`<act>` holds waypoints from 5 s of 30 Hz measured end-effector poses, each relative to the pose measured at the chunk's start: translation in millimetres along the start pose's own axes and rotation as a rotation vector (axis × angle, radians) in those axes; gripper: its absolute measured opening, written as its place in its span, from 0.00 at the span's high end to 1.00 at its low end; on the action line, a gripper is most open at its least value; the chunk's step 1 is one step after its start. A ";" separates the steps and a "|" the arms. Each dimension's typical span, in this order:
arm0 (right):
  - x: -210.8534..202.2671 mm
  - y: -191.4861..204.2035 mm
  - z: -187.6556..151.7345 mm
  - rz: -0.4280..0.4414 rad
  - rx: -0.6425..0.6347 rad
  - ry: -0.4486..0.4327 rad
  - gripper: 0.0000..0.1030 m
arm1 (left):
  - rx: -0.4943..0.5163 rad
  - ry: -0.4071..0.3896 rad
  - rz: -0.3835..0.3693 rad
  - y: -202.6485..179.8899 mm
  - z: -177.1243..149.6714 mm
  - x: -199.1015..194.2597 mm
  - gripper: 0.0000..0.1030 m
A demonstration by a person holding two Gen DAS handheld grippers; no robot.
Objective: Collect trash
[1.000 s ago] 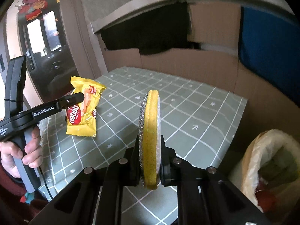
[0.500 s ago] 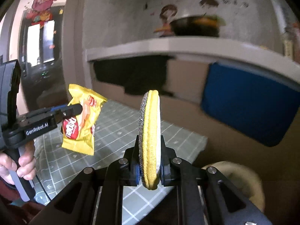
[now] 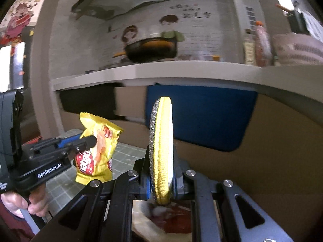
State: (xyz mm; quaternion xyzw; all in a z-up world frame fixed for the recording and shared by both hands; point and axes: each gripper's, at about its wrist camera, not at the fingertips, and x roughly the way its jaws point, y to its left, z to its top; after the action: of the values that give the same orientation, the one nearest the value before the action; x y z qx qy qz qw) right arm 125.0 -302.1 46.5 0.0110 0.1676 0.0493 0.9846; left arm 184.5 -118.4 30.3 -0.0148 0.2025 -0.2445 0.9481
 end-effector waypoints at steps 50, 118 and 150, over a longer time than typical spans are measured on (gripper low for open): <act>24.6 17.4 -83.0 0.003 0.101 0.217 0.51 | -0.086 0.257 0.057 42.4 -66.6 -15.1 0.48; -115.7 148.3 -116.5 0.024 -0.015 0.133 0.38 | 0.012 -0.015 0.414 24.2 -99.1 -223.1 0.48; -118.5 149.4 -116.5 0.012 0.003 0.133 0.38 | 0.021 -0.008 0.400 26.4 -98.3 -224.6 0.48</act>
State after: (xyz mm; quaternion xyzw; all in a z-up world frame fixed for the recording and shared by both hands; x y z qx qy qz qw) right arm -38.8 -164.8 -18.8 0.0100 0.2326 0.0557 0.9709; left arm -21.2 17.3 21.3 0.0345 0.1950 -0.0532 0.9787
